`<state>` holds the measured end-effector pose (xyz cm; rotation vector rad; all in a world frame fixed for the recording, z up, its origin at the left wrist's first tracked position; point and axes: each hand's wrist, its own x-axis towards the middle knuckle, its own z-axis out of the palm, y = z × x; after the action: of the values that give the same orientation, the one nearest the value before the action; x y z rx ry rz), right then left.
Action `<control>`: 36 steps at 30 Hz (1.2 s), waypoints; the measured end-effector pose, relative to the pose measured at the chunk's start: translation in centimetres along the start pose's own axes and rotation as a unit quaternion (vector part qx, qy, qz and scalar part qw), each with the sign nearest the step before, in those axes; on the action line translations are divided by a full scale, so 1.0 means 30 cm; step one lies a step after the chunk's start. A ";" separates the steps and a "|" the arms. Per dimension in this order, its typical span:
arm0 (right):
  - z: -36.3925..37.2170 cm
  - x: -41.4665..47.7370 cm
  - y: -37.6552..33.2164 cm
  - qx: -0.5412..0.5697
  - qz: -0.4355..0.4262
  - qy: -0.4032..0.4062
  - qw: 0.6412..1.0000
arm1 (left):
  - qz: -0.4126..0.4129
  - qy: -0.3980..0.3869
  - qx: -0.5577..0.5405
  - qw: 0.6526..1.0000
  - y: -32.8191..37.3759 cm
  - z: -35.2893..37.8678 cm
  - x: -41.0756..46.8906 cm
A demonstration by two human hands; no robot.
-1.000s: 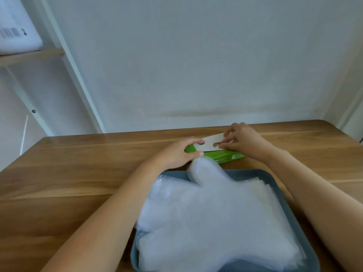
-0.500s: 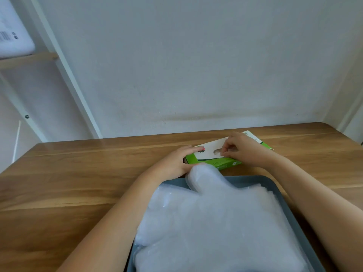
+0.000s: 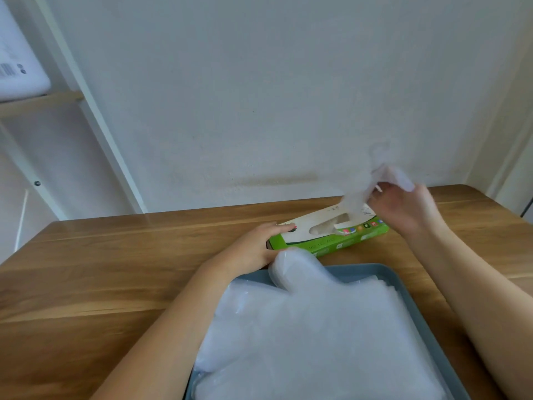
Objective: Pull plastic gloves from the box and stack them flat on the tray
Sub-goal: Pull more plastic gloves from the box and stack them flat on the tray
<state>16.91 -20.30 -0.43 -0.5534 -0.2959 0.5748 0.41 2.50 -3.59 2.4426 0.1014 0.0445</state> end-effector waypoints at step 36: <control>0.383 -0.571 0.078 -0.701 -0.057 -0.273 0.657 | -0.080 0.183 -0.590 0.782 0.289 -0.041 -0.354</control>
<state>-2.59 -23.99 5.70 -1.8588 -1.4088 0.2631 -9.71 -4.24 2.85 1.1245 0.3382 0.3865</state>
